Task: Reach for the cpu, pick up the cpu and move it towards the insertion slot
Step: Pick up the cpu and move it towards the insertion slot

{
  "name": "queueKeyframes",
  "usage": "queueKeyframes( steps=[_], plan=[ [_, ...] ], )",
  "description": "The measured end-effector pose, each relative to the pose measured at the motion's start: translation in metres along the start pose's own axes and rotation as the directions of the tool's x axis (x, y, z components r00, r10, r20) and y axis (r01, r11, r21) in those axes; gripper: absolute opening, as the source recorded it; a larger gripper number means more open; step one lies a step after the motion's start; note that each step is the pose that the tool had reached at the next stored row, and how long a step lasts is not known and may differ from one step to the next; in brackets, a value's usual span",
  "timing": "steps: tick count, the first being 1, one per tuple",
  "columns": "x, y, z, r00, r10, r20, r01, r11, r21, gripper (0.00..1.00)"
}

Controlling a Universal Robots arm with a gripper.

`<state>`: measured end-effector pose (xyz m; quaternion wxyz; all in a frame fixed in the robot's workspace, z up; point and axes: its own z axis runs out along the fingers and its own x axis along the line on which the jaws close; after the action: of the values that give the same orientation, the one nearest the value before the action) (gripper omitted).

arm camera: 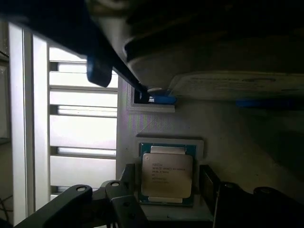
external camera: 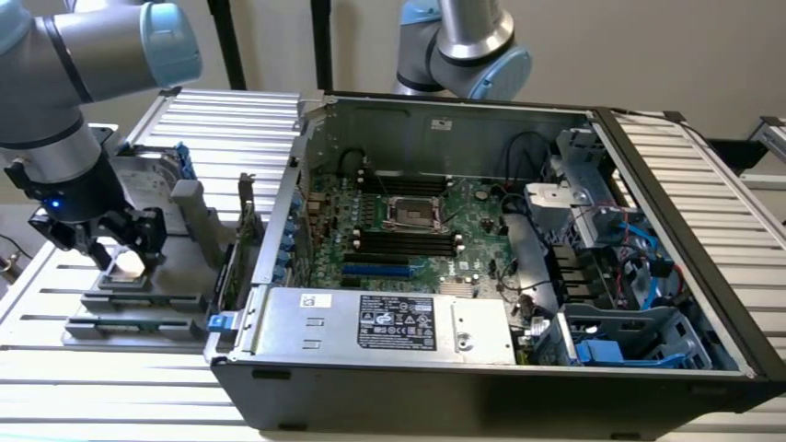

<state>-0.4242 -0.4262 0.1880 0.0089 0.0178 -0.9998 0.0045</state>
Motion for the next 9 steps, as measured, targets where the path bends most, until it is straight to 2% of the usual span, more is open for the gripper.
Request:
queueKeyframes(
  steps=[3,4,6,9],
  plan=[
    [-0.0001,0.0,0.0001,1.0,0.0,-0.0001,0.0,1.0,0.0001,0.63],
    [-0.0001,-0.0001,0.0001,1.0,0.0,-0.0002,0.0,1.0,0.0002,0.57],
    [-0.0003,0.0,0.0002,1.0,0.0,0.0,0.0,1.0,0.0001,0.53],
    [-0.0006,-0.0001,0.0003,1.0,0.0,0.0001,0.0,1.0,0.0,0.53]
  ],
)
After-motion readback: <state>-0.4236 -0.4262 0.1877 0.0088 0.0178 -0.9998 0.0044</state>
